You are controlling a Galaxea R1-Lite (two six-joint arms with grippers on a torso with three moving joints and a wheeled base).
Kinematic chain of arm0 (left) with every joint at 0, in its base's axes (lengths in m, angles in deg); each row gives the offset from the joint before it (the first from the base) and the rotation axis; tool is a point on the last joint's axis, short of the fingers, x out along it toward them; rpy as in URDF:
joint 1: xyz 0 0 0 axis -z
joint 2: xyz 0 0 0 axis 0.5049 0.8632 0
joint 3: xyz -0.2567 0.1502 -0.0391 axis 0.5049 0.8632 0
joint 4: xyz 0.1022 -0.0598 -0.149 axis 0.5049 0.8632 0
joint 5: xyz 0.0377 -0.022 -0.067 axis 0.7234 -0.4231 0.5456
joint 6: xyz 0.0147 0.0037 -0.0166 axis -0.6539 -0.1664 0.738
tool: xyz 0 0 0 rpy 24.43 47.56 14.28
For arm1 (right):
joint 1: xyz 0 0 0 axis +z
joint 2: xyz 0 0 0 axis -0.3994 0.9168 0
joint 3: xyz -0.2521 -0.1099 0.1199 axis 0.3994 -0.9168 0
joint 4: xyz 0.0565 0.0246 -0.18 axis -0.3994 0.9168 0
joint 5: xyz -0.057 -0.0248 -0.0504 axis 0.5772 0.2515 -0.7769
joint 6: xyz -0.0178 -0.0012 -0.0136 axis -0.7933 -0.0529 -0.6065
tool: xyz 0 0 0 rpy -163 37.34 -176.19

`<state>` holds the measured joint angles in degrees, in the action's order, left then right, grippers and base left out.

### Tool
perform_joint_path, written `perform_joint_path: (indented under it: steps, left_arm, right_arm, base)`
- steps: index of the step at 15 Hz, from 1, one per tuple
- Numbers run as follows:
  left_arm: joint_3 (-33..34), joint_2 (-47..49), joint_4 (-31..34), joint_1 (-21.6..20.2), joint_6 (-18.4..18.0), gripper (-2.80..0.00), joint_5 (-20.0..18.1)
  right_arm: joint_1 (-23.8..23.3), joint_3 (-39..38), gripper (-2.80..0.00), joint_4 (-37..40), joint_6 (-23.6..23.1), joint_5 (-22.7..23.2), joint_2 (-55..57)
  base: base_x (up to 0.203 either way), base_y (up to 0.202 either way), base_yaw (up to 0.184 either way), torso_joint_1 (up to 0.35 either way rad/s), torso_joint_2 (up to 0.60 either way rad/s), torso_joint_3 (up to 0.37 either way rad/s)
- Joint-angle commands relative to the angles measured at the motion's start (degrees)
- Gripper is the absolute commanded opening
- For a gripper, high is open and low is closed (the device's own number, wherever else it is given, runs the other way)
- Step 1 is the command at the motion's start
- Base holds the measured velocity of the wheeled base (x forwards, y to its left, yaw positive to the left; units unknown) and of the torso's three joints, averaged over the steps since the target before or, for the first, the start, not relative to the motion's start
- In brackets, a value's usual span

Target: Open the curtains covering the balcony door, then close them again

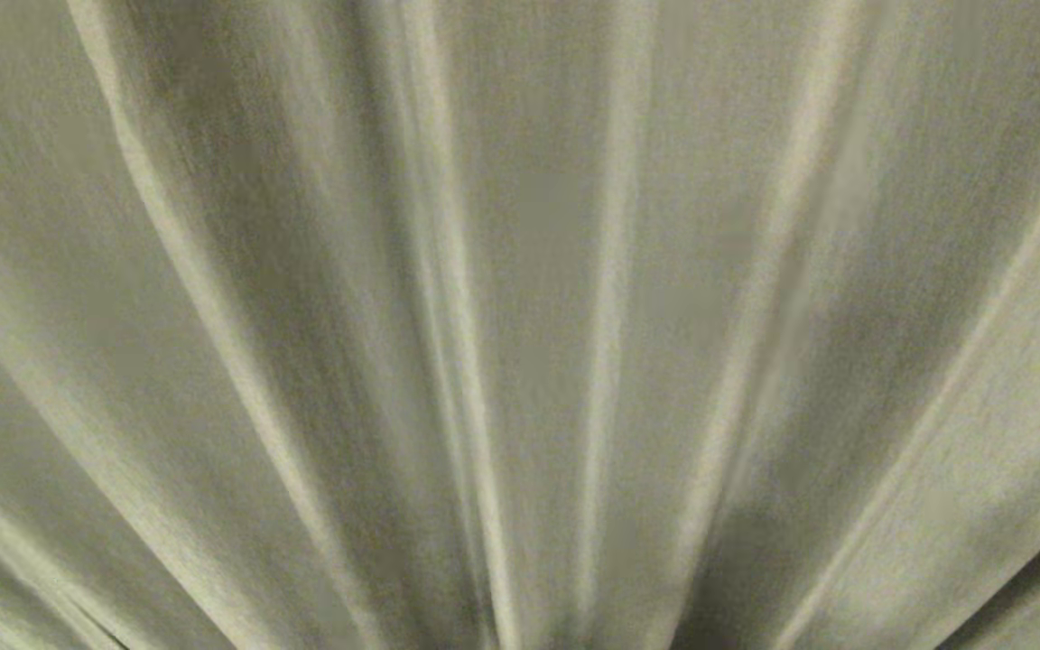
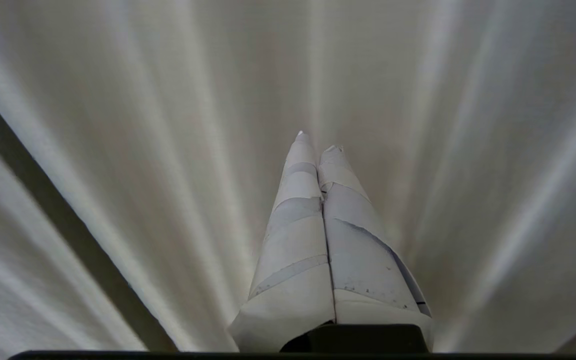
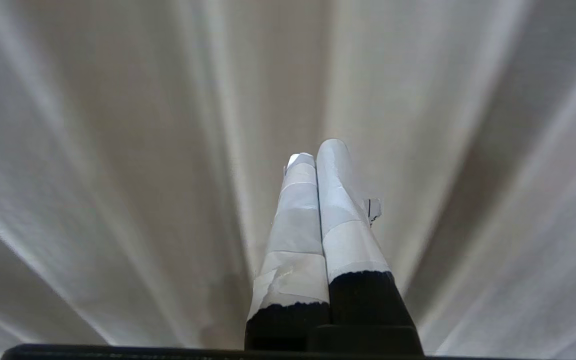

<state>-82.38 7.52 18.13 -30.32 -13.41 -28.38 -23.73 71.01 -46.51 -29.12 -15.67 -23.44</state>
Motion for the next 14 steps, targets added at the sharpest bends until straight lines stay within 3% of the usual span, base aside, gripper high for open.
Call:
perform_joint_path:
  steps: [1, 6, 14]
  left_arm:
    - [0.00, -0.02, -0.01, 0.00, 0.74, -2.80, 0.01]
    - [0.00, -0.02, -0.09, 0.00, 2.41, -2.80, 0.10]
    - [0.00, -0.02, -0.09, 0.00, 2.49, -2.80, 0.10]
  right_arm:
    - [0.01, -0.01, -2.80, 0.00, 0.02, 0.01, -0.02]
    - [0.01, -0.01, -2.80, 0.00, 0.02, 0.01, -0.02]
    - [0.01, -0.01, -2.80, 0.00, 0.02, 0.01, -0.02]
  base:
    - [0.000, 0.000, 0.000, 0.000, 0.00, 0.000]
    - [-0.001, 0.035, -0.001, -0.001, 0.00, 0.001]
    - [0.000, 0.192, -0.001, 0.003, 0.00, 0.002]
